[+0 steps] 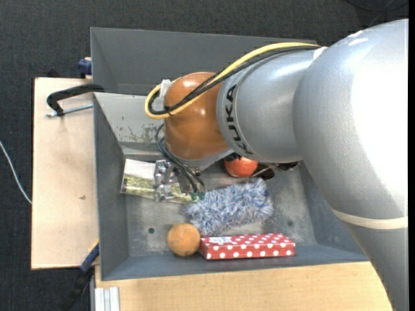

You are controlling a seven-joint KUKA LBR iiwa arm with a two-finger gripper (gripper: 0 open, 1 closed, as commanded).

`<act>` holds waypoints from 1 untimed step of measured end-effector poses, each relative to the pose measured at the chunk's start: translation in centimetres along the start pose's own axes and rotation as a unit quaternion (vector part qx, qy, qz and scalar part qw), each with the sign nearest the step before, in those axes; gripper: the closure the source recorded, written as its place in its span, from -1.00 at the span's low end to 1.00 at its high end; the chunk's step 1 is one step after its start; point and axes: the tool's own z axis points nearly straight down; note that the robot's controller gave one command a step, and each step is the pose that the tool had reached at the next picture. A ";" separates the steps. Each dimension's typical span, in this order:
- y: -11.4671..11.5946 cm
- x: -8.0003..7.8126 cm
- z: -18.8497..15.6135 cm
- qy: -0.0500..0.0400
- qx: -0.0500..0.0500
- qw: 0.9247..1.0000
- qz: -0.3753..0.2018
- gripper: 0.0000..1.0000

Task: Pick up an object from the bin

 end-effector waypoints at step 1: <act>0.6 -1.1 -2.2 0.002 0.000 0.990 -0.139 1.00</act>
Offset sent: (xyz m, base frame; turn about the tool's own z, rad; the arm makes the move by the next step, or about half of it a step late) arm 0.0119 0.0073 0.1757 -0.1316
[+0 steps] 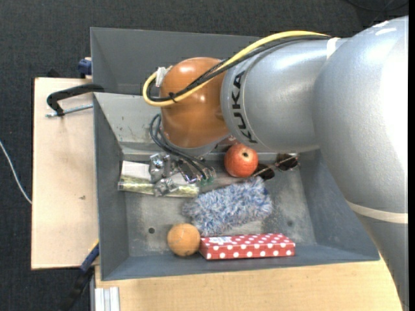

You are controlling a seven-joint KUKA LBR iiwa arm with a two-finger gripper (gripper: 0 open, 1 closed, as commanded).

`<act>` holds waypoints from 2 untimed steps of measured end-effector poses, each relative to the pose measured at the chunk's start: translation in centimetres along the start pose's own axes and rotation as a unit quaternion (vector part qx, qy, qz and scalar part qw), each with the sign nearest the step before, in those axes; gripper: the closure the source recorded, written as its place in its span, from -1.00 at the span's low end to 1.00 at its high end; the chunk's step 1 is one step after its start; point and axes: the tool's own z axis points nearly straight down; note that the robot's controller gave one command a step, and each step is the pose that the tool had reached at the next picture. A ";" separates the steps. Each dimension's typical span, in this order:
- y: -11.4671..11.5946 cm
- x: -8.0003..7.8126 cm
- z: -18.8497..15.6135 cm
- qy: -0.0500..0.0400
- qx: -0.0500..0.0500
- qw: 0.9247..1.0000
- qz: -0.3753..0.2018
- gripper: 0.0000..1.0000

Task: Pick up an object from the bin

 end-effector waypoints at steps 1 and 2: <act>0.1 -0.2 -6.1 0.000 -0.003 0.998 -0.057 1.00; -0.8 0.0 -9.8 -0.002 -0.004 1.000 0.021 1.00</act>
Offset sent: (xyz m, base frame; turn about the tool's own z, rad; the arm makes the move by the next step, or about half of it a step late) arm 0.0023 -0.0081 0.0972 0.0424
